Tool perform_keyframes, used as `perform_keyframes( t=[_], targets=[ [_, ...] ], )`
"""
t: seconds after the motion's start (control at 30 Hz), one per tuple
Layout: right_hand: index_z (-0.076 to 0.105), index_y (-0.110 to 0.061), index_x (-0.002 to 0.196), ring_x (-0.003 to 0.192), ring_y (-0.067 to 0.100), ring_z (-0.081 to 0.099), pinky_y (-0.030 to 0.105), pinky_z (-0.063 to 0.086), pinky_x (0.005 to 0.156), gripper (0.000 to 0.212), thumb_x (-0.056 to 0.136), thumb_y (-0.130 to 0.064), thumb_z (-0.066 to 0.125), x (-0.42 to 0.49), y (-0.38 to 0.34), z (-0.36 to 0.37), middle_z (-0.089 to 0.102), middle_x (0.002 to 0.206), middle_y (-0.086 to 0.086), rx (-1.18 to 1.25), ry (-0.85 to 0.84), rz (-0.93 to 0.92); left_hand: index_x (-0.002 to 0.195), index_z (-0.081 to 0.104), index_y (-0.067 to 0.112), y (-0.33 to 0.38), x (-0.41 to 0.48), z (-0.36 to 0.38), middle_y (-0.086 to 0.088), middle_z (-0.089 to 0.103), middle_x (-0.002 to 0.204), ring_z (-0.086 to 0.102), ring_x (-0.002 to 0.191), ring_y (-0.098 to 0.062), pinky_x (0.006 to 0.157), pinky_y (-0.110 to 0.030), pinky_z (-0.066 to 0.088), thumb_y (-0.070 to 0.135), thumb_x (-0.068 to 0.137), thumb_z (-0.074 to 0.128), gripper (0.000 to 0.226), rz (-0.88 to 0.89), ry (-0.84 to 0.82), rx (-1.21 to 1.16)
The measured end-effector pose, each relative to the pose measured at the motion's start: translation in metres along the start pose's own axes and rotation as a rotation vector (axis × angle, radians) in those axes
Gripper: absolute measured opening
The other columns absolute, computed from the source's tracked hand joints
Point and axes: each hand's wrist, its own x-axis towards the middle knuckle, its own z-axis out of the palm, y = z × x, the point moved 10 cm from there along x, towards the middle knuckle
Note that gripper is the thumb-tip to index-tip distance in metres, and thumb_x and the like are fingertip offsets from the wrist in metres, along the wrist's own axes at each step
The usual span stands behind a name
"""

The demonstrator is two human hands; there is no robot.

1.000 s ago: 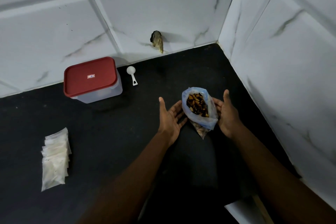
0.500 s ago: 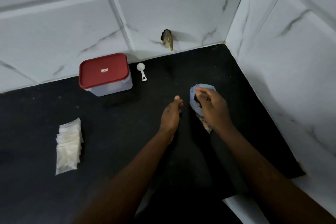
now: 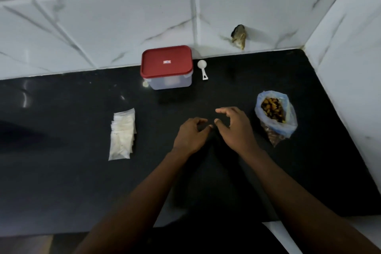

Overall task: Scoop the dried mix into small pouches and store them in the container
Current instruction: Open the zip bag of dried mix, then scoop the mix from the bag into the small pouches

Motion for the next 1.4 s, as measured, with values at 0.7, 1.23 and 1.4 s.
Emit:
perform_keyframes(
  t=[0.7, 1.23, 1.4],
  targets=[
    [0.07, -0.02, 0.123, 0.104, 0.006, 0.064, 0.025, 0.053, 0.095, 0.032, 0.092, -0.019, 0.072, 0.0, -0.112, 0.169, 0.068, 0.12, -0.004, 0.073, -0.293, -0.009, 0.136, 0.052, 0.022, -0.137, -0.059, -0.162, -0.004, 0.047, 0.14, 0.047, 0.131, -0.027, 0.105, -0.045, 0.045, 0.05, 0.085, 0.075, 0.063, -0.264, 0.471, 0.403],
    [0.071, -0.02, 0.12, 0.1, 0.007, 0.063, 0.015, 0.047, 0.084, 0.029, 0.091, -0.02, 0.071, 0.001, -0.131, 0.197, 0.069, 0.115, -0.004, 0.079, -0.315, 0.019, 0.144, 0.033, 0.011, -0.19, -0.061, -0.179, -0.01, 0.041, 0.142, 0.043, 0.132, -0.031, 0.109, -0.045, 0.039, 0.05, 0.077, 0.081, 0.091, -0.441, 0.512, 0.324],
    [0.07, -0.023, 0.121, 0.102, 0.007, 0.063, 0.018, 0.048, 0.085, 0.029, 0.092, -0.021, 0.07, 0.002, -0.13, 0.195, 0.068, 0.117, -0.006, 0.083, -0.317, 0.032, 0.145, 0.034, 0.012, -0.186, -0.063, -0.18, -0.009, 0.043, 0.144, 0.041, 0.136, -0.03, 0.112, -0.046, 0.034, 0.049, 0.075, 0.084, 0.093, -0.434, 0.521, 0.33]
  ],
)
